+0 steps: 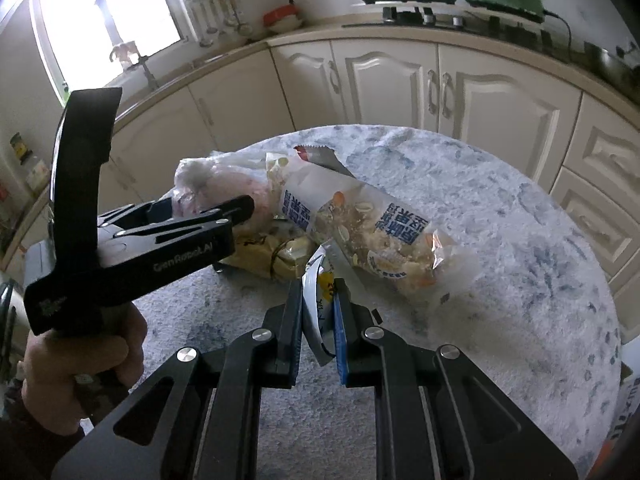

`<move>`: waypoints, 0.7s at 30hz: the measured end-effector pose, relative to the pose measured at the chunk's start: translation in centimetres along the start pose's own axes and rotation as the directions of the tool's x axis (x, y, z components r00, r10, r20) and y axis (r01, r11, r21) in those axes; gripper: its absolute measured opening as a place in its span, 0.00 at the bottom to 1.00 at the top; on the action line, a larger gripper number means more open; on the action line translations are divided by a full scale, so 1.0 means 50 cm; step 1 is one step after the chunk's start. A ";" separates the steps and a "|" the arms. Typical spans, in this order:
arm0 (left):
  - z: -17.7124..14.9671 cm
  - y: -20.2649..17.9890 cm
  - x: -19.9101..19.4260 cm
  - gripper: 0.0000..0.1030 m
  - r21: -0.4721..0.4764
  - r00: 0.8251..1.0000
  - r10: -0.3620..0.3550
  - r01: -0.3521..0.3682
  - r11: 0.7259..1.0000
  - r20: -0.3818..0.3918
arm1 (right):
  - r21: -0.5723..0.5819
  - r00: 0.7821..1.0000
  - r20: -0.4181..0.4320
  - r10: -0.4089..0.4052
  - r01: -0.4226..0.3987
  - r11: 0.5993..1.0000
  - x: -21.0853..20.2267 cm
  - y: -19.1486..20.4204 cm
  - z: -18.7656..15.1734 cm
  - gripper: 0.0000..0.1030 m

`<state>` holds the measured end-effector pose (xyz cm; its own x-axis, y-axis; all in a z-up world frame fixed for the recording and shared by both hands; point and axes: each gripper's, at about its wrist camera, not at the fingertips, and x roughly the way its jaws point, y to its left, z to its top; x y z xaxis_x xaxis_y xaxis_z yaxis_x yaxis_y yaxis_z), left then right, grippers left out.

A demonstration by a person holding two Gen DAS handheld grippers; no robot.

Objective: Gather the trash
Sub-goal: 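Grasp and lift the clear red-print plastic bag with the left tool while the right tool holds the wrapper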

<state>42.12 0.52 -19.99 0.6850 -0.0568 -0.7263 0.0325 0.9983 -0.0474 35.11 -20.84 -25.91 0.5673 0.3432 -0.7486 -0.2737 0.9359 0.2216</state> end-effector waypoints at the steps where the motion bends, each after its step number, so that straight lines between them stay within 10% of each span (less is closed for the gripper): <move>1: -0.001 0.005 -0.002 0.54 -0.005 1.000 -0.005 0.005 1.000 0.001 | 0.001 1.000 0.000 0.001 -0.001 1.000 -0.001 -0.002 0.000 0.13; 21: -0.117 -0.022 -0.325 0.54 -0.041 0.978 -0.008 0.017 0.999 0.208 | 0.030 0.990 0.144 -0.011 0.007 1.000 -0.199 0.004 -0.039 0.13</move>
<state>26.71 0.27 -12.16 0.8210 -0.0621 -0.5675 0.0144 0.9960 -0.0880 27.87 -24.21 -19.62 0.6759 0.3407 -0.6535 -0.2467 0.9402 0.2350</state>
